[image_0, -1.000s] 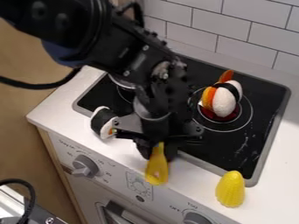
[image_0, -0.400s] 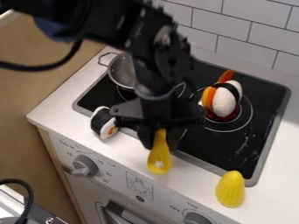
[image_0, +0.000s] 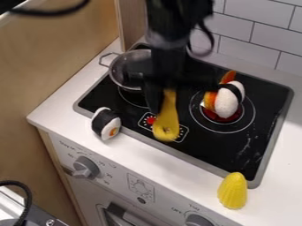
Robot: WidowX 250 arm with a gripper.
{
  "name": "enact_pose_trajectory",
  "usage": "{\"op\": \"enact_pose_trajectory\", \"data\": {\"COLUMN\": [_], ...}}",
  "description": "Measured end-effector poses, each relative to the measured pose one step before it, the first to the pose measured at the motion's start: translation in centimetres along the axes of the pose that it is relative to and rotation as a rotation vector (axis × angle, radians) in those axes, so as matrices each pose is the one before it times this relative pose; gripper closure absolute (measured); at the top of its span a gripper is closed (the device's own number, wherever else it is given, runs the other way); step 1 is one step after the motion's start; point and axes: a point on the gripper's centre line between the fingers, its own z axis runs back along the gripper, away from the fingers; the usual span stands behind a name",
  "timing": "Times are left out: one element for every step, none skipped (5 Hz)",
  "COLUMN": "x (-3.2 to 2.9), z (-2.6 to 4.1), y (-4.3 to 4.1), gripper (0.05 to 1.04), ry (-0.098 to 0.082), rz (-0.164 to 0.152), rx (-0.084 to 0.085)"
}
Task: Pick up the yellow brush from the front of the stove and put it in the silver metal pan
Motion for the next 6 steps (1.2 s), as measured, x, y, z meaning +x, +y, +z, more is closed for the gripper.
{"op": "enact_pose_trajectory", "data": {"x": [2.909, 3.84, 2.186, 1.334, 0.123, -0.768], "z": [0.622, -0.642, -0.678, -1.311, -0.799, -1.244], "y": [0.773, 2.049, 1.918, 1.326, 0.18, -0.028], "gripper": [0.754, 0.754, 0.754, 0.754, 0.754, 0.754], "ry": [-0.0024, -0.0127, -0.0143, -0.0162, -0.0181, -0.0062], "rz": [-0.0769, -0.084, -0.0427, -0.0275, 0.0074, 0.0334], "rx": [-0.0026, -0.0102, -0.0035, -0.017, -0.0127, -0.0013]}}
